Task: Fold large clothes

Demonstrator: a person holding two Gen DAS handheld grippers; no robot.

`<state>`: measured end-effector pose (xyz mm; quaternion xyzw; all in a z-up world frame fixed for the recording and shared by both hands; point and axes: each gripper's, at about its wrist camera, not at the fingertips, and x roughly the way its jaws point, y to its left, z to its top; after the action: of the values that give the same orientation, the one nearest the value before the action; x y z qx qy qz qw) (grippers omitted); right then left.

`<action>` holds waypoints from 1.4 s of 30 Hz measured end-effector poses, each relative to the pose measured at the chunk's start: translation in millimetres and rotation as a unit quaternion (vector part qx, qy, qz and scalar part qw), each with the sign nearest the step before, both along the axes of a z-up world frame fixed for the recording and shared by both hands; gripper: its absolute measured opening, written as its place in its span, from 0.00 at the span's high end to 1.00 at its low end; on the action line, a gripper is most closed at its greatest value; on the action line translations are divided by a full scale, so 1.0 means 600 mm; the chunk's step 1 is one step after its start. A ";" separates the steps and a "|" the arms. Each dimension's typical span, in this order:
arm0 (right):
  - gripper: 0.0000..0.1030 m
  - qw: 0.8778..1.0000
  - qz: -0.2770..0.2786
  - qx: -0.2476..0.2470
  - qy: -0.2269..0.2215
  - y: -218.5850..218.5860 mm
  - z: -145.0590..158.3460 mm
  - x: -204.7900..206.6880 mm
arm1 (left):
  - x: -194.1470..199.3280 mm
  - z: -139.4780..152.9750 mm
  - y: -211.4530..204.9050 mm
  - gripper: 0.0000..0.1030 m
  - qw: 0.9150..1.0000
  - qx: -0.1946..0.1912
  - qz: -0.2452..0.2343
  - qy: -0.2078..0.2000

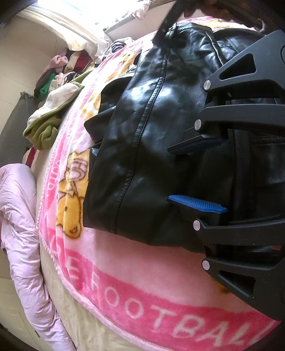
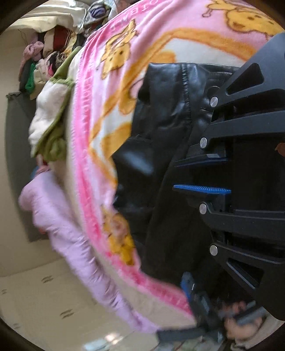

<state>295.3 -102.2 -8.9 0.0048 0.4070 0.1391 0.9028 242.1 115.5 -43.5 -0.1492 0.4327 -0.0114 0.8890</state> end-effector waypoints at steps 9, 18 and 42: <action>0.99 0.998 -0.018 0.008 0.053 -0.032 -0.090 0.024 | 0.001 -0.005 -0.002 0.71 1.000 0.004 -0.007 0.000; 0.78 0.998 -0.003 0.061 -0.006 -0.050 -0.023 -0.048 | -0.026 0.038 -0.019 0.68 0.999 -0.012 -0.033 -0.038; 0.45 0.999 0.025 0.022 -0.005 -0.039 -0.054 -0.147 | -0.053 0.005 -0.145 0.22 0.986 0.106 -0.124 0.016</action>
<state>207.2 -125.6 -41.5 0.0135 0.3996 0.1704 0.9006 210.3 28.5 -40.4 0.0007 0.4608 -0.0729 0.8845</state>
